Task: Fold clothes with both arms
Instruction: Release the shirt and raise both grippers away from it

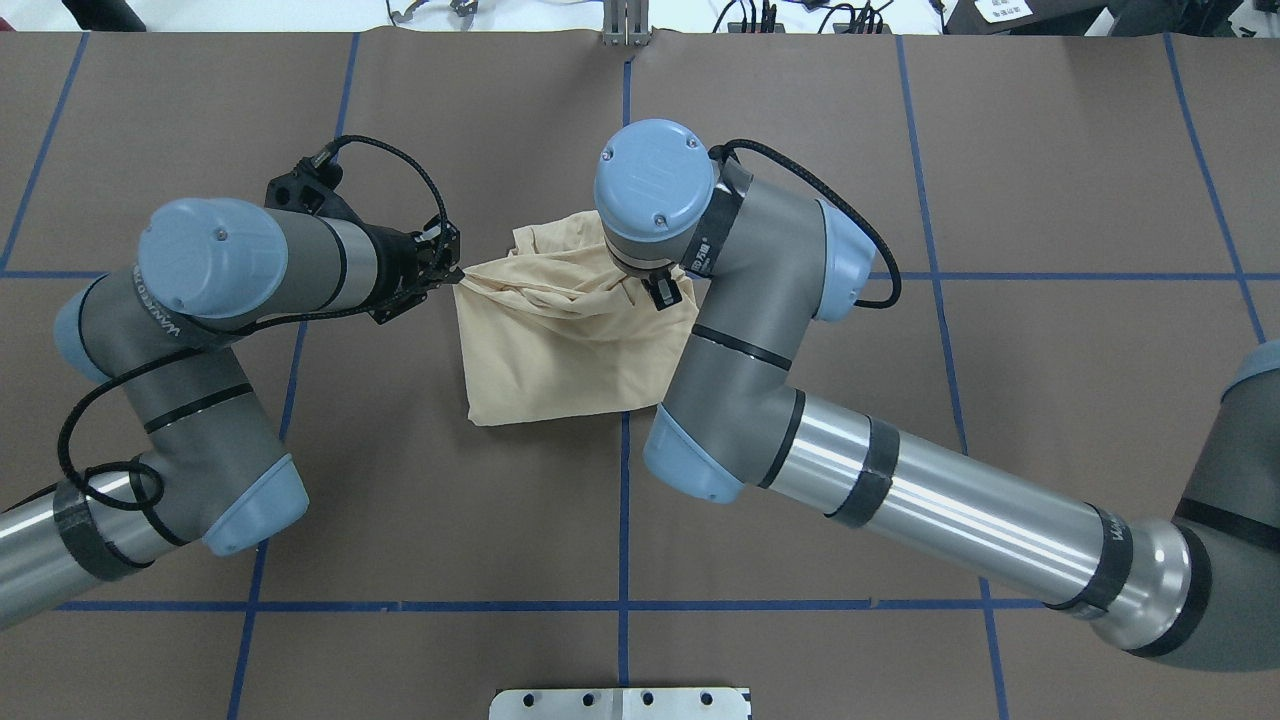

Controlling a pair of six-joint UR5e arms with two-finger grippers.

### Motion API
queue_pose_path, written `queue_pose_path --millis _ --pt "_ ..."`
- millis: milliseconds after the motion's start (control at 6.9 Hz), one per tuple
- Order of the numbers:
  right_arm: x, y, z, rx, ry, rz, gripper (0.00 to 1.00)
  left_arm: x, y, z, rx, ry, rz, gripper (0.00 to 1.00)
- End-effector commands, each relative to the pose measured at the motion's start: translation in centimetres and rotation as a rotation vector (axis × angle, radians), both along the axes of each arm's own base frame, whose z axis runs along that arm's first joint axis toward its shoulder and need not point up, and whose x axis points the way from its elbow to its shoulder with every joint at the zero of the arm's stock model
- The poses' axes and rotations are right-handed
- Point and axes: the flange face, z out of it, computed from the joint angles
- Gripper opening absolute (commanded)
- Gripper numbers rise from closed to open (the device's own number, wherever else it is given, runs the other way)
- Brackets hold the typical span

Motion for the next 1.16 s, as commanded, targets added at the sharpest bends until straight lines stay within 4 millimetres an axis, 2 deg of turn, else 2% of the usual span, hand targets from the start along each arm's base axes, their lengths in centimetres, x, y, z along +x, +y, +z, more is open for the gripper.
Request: queue_pose_path --millis 0,290,435,579,724,869,1014 --pt "-1.5 -4.2 2.5 0.023 0.009 -0.021 0.00 1.1 -3.8 2.5 -0.002 0.000 -0.036 0.00" --pt "-2.1 -9.5 1.7 0.036 0.038 -0.025 0.00 1.1 -7.2 4.6 0.009 -0.041 -0.058 0.00" --pt "-1.3 -11.2 2.9 0.049 0.071 -0.037 0.00 1.8 -9.2 6.6 0.050 -0.065 -0.055 0.23" --pt "-2.6 -13.4 5.0 0.114 0.055 -0.055 0.99 2.4 -11.6 8.3 0.066 -0.052 -0.074 0.35" --pt "-2.2 -15.6 3.9 0.117 0.063 -0.040 1.00 1.5 -12.5 8.5 0.082 -0.063 -0.082 0.36" --pt "0.9 -18.5 2.4 0.140 0.066 -0.018 1.00 0.3 -13.3 8.7 0.109 -0.083 -0.085 0.36" --pt "2.9 -20.0 2.4 0.139 0.057 -0.064 1.00 0.3 -13.4 8.7 0.110 -0.086 -0.084 0.36"
